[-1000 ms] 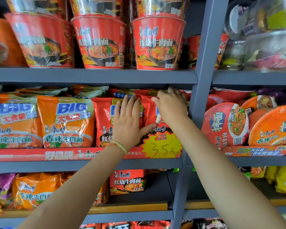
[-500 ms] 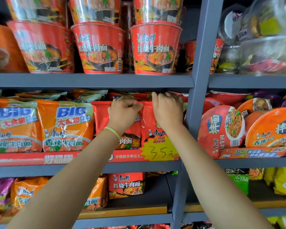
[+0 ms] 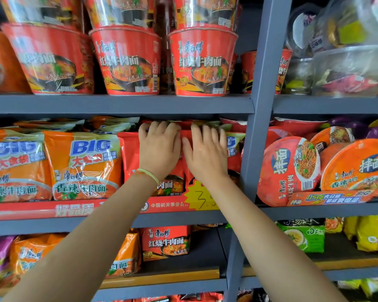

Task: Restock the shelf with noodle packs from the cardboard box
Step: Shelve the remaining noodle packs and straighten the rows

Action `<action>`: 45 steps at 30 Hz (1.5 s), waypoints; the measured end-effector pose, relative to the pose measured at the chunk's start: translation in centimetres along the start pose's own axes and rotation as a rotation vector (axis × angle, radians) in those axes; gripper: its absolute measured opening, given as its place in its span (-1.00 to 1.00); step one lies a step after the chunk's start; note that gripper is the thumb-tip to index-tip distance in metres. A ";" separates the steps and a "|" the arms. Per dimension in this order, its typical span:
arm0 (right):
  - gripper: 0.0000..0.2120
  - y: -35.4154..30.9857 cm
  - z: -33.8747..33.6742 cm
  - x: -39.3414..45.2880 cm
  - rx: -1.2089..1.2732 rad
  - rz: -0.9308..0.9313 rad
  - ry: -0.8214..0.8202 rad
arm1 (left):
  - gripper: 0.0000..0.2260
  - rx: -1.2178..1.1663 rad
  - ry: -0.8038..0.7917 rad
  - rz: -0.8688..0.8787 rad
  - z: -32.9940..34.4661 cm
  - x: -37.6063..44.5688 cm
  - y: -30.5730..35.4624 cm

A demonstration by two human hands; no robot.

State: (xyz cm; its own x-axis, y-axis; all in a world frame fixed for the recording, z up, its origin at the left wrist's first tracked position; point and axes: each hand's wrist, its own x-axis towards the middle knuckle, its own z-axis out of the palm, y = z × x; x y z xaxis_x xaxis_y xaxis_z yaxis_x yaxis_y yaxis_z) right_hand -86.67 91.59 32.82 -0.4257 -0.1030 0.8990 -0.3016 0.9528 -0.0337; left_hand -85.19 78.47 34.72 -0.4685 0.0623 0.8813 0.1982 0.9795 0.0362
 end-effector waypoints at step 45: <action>-0.46 -25.8 4.0 -0.1 0.132 -0.375 -0.169 | -0.40 0.263 -0.141 -0.175 -9.2 -13.4 -27.6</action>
State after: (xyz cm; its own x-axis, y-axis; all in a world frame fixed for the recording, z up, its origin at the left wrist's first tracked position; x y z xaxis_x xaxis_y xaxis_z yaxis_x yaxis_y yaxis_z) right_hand -82.30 65.83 31.89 -0.3962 -0.4905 0.7762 -0.5638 0.7972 0.2159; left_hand -76.45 48.89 26.20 -0.5938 -0.1036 0.7979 -0.1161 0.9923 0.0425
